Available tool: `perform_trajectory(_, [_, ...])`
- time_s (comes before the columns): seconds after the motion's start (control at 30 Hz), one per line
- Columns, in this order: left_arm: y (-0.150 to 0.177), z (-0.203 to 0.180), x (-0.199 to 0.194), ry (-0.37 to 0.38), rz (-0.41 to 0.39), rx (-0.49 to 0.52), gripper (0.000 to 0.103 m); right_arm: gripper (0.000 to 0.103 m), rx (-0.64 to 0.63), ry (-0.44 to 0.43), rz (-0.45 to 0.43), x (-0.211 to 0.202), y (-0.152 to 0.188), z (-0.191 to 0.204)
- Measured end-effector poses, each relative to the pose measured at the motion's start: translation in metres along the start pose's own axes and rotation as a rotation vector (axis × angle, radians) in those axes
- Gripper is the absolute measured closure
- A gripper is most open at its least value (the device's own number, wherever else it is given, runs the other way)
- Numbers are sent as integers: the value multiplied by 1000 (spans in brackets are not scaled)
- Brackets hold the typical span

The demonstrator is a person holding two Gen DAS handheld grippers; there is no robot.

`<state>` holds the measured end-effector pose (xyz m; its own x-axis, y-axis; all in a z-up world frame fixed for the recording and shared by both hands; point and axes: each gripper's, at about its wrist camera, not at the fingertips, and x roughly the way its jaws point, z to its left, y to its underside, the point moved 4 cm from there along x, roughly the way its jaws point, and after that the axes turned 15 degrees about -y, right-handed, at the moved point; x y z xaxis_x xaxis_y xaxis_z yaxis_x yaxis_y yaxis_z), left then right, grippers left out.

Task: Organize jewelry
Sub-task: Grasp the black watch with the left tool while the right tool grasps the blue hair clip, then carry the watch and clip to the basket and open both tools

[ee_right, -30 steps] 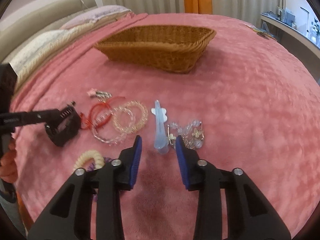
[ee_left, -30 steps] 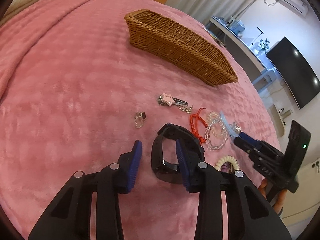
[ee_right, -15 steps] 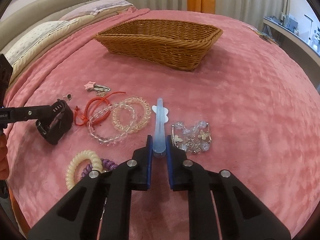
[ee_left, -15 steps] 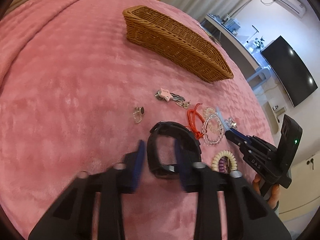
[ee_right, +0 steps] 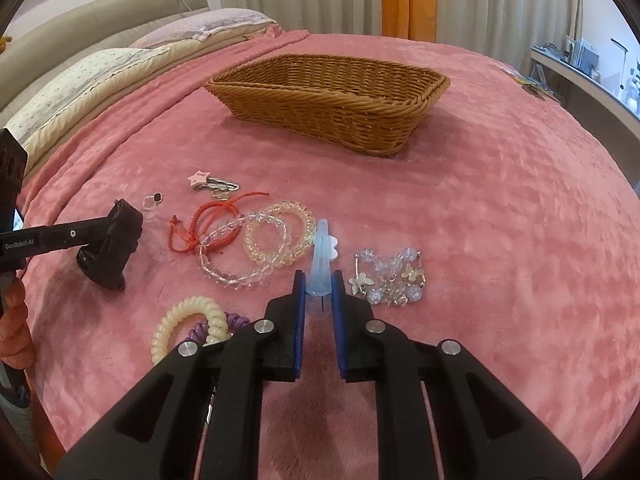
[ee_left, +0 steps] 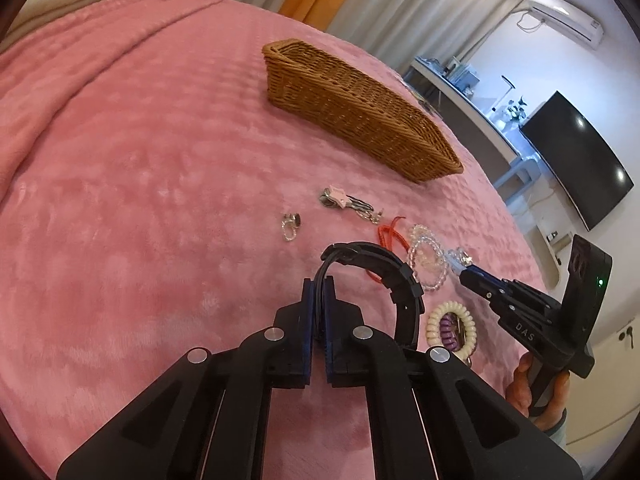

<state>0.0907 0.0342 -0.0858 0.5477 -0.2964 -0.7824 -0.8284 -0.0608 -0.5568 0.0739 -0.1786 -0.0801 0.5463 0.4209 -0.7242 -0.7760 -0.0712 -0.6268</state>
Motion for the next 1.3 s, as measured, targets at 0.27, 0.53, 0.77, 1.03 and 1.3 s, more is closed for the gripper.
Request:
perform_trajectory(0.27, [1, 0, -13, 5, -42, -8, 101, 92, 8, -11, -16, -4, 1, 0])
perform_trajectory(0.53, [2, 2, -16, 0, -48, -16, 101, 92, 25, -12, 14, 2, 4, -3])
perform_trajectory(0.77, [3, 0, -9, -8, -29, 4, 101, 91, 74, -39, 99, 19, 0, -12])
perform_trajectory(1.03, [2, -3, -2, -20, -5, 24, 99, 88, 89, -17, 115, 27, -8, -13])
perform_trajectory(1.3, [-4, -8, 12, -71, 71, 75, 94, 88, 88, -14, 101, 27, -8, -14])
